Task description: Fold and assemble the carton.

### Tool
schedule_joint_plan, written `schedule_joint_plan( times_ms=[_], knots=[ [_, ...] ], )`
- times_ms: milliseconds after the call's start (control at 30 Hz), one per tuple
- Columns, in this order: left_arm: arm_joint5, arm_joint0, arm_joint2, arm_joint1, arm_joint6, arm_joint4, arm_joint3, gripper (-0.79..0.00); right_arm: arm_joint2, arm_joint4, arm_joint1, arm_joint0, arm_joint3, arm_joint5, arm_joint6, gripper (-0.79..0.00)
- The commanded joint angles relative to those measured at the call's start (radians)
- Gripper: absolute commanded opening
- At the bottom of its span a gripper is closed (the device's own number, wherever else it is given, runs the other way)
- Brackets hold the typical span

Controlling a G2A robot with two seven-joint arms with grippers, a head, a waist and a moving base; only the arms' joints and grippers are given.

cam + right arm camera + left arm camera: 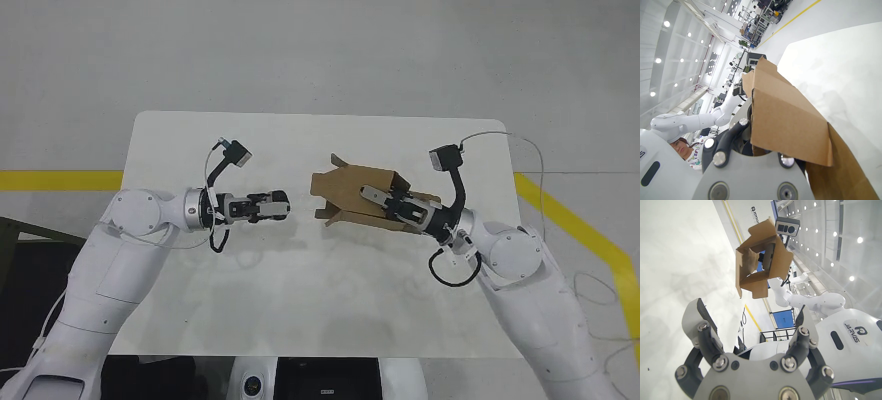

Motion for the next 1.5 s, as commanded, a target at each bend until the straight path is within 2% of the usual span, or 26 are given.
schedule_joint_plan(
  times_ms=[0,267,833,1467],
  knots=[
    [0.002,0.002,0.001,0.001,0.000,0.017,0.002,0.000,-0.007,0.019,-0.002,-0.001,-0.004,-0.004,0.004,-0.785],
    [0.010,-0.002,0.017,0.002,0.001,0.099,0.008,0.000,-0.050,0.060,-0.012,0.011,0.004,-0.032,-0.014,-0.785],
    [0.023,0.009,0.031,0.000,0.046,0.107,0.047,0.000,-0.104,0.087,-0.029,0.049,0.015,-0.055,-0.020,-0.785],
    [0.020,-0.003,0.048,-0.006,0.035,0.075,0.051,0.000,-0.163,0.108,-0.049,0.098,0.045,-0.073,-0.010,-0.785]
  ],
)
